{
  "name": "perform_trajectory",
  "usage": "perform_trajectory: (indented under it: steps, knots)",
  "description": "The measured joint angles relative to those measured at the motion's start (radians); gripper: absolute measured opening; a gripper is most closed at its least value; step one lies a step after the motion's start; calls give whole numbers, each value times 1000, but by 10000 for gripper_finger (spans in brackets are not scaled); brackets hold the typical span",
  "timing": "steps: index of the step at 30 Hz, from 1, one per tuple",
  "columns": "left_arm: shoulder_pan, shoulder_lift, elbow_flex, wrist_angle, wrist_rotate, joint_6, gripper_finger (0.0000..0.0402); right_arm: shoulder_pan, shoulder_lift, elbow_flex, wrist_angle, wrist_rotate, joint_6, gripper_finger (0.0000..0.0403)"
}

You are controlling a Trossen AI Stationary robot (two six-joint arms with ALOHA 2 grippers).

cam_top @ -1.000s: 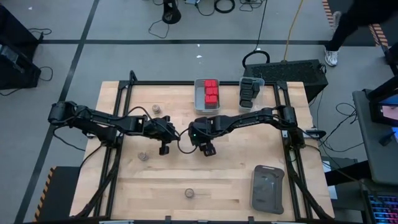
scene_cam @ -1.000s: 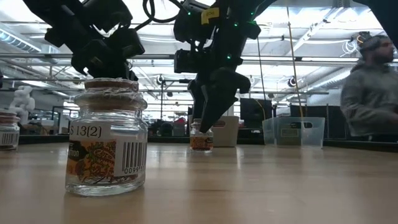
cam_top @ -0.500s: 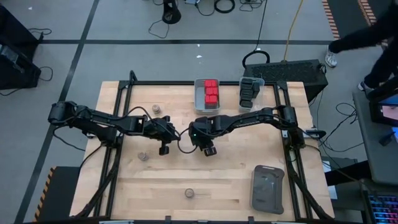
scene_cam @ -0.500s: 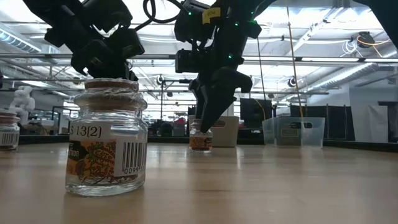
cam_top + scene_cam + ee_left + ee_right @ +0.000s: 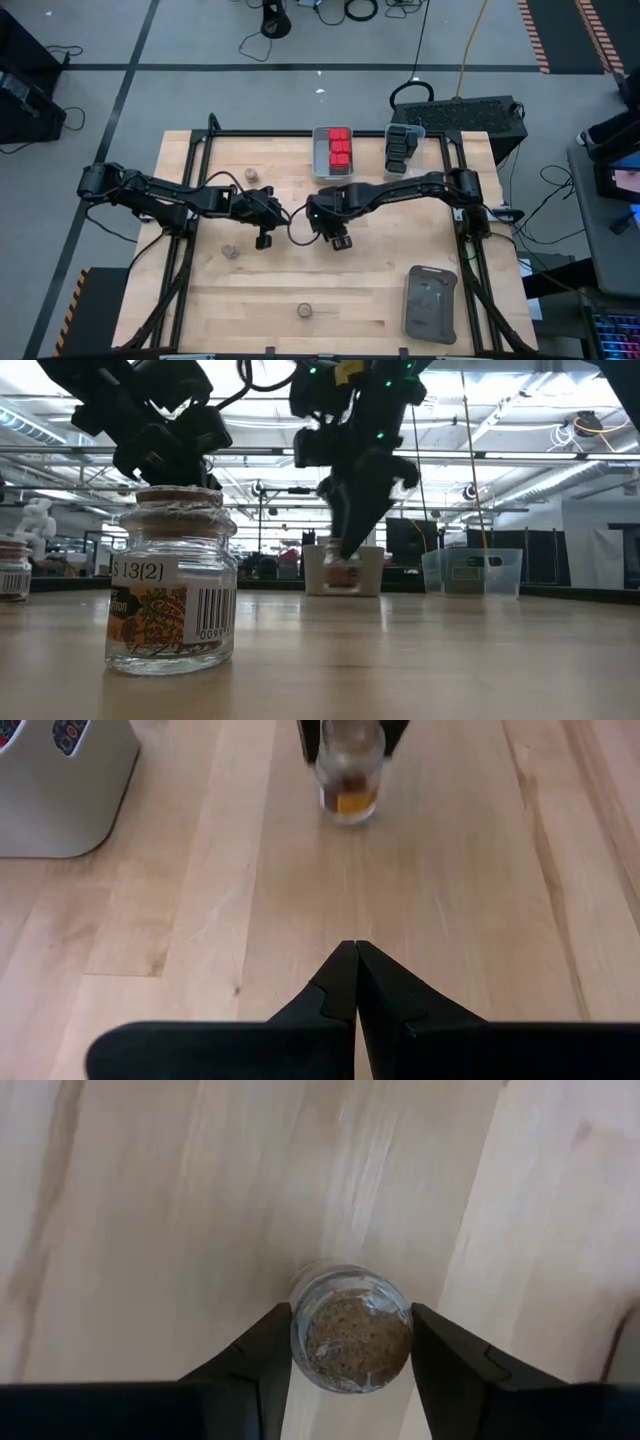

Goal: Sort spices by type
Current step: Put the brown seasoning bottle into the black bin

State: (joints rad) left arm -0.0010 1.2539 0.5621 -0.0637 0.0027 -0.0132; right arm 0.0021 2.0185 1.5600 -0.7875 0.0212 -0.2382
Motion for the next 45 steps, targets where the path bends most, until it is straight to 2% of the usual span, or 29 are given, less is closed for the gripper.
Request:
perform_trajectory:
  steps: [10,19,29,37,41,45]
  knots:
    - [-16,0,10,8,100,29,9,32,-132,0,-112,4,106,154]
    - [-64,0,13,266,149,81,9,105,-271,1,-180,5,232,156]
    - [-74,0,14,263,154,81,9,233,-313,0,-303,40,417,157]
    - [-74,1,13,263,152,81,9,371,-313,0,-398,61,634,157]
    - [-74,1,13,263,151,81,9,455,-313,0,-476,62,788,157]
    - [-74,1,13,263,151,81,9,549,-314,0,-547,115,958,157]
